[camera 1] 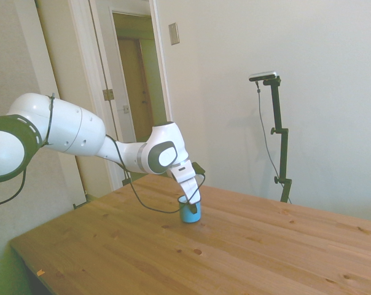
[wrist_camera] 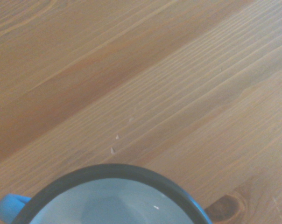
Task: Flip the mug upright
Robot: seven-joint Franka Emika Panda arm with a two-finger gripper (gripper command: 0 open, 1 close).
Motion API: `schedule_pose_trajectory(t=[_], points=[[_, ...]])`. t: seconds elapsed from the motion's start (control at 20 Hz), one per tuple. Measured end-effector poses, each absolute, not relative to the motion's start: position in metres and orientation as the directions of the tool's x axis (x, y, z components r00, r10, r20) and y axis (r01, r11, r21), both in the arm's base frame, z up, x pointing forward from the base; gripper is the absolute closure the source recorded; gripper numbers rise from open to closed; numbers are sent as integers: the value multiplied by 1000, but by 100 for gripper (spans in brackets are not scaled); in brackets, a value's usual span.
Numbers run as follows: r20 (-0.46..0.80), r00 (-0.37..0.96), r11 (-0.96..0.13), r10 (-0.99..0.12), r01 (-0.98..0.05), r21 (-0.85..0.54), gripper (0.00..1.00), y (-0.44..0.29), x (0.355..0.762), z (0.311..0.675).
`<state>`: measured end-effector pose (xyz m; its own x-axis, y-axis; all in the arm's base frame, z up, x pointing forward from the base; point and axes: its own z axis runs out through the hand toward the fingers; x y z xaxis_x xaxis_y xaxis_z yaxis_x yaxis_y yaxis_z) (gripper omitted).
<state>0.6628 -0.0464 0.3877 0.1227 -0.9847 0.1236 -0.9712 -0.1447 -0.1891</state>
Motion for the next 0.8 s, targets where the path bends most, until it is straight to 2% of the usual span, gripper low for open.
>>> schedule_pose_trajectory(t=[0.05,0.8], points=[[123,122,-144,-985,-972,-187,0,-46,662,386],[124,121,-142,-985,-973,-182,0,-43,661,384]])
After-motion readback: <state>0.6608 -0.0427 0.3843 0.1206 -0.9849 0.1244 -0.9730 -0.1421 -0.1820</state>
